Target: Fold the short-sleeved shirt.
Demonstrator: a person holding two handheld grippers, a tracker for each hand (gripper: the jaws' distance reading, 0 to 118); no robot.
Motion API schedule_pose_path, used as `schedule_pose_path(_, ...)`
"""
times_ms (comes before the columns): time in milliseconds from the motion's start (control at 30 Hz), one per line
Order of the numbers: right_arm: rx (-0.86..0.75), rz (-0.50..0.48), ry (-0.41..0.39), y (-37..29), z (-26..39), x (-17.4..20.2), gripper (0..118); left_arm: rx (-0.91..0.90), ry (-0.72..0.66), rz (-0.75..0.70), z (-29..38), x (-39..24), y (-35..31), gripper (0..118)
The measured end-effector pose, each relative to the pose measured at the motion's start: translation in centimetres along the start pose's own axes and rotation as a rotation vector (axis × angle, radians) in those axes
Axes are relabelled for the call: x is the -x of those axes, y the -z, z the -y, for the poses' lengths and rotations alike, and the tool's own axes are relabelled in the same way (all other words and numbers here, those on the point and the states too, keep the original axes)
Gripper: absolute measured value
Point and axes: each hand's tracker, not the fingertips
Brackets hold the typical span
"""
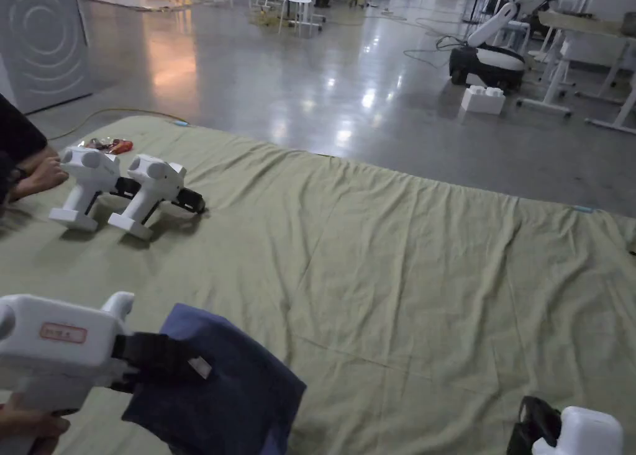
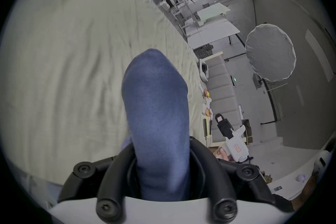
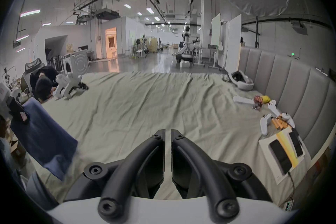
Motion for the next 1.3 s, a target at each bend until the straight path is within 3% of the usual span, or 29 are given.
schedule_pose_path(200, -0.058, 0.023, 0.026, -0.6, -2.2, -1.9, 8, -0.022, -0.049, -0.042, -2.9, 1.6, -6.2, 29)
schedule_pose_path(500, -0.062, 0.088, 0.028, -1.3, -2.4, -4.8, 8, -0.037, -0.157, -0.352, -5.2, 4.9, -10.7, 29)
schedule_pose_path(633, -0.040, 0.115, 0.034, -1.5, -2.0, -5.9, 8, -0.030, -0.203, -0.411, -5.9, 7.3, -11.2, 29)
schedule_pose_path(800, -0.014, 0.136, 0.028, -1.7, -1.3, -6.4, 8, -0.037, -0.219, -0.401, -6.6, 8.3, -11.4, 29)
schedule_pose_path(1133, 0.027, 0.109, 0.022, -1.0, -0.3, -5.1, 8, 0.007, -0.043, -0.200, -5.9, -0.3, -8.0, 29)
schedule_pose_path(1300, 0.028, 0.100, 0.024, -1.1, -0.1, -4.9, 8, 0.001, -0.056, -0.162, -7.2, 3.6, -7.2, 29)
